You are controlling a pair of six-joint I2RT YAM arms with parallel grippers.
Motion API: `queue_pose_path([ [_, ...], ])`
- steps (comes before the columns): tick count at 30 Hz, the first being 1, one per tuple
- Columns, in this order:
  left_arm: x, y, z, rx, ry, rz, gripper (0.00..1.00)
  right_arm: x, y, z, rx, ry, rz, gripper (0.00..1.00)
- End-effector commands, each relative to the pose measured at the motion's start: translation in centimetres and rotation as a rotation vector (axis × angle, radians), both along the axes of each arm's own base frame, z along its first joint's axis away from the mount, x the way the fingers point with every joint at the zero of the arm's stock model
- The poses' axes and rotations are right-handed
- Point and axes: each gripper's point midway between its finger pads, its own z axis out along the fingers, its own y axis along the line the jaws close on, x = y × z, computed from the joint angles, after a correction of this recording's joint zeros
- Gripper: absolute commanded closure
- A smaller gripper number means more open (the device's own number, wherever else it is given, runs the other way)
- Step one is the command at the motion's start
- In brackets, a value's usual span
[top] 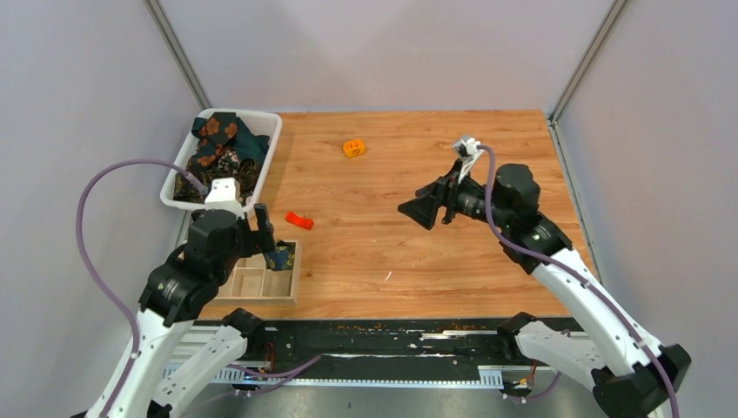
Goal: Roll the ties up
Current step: Reset both arms
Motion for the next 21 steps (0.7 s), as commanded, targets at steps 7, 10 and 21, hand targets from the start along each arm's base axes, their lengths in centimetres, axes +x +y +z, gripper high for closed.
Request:
queue_pose_path([
  [7,-0.6,-0.2,1.4,-0.107,-0.261,-0.051,0.00,-1.9,-4.5,3.4,0.047,-0.220,-0.181,0.12],
  [10,-0.7,0.2,1.5,-0.101,-0.277,-0.041,0.00,-2.0,-4.8,3.4,0.042,-0.215,-0.195,0.12],
  [21,-1.3,0.4,1.9,-0.113,-0.343,-0.057,0.00,-1.6,-4.5,2.5,0.033,-0.200,-0.190,0.11],
])
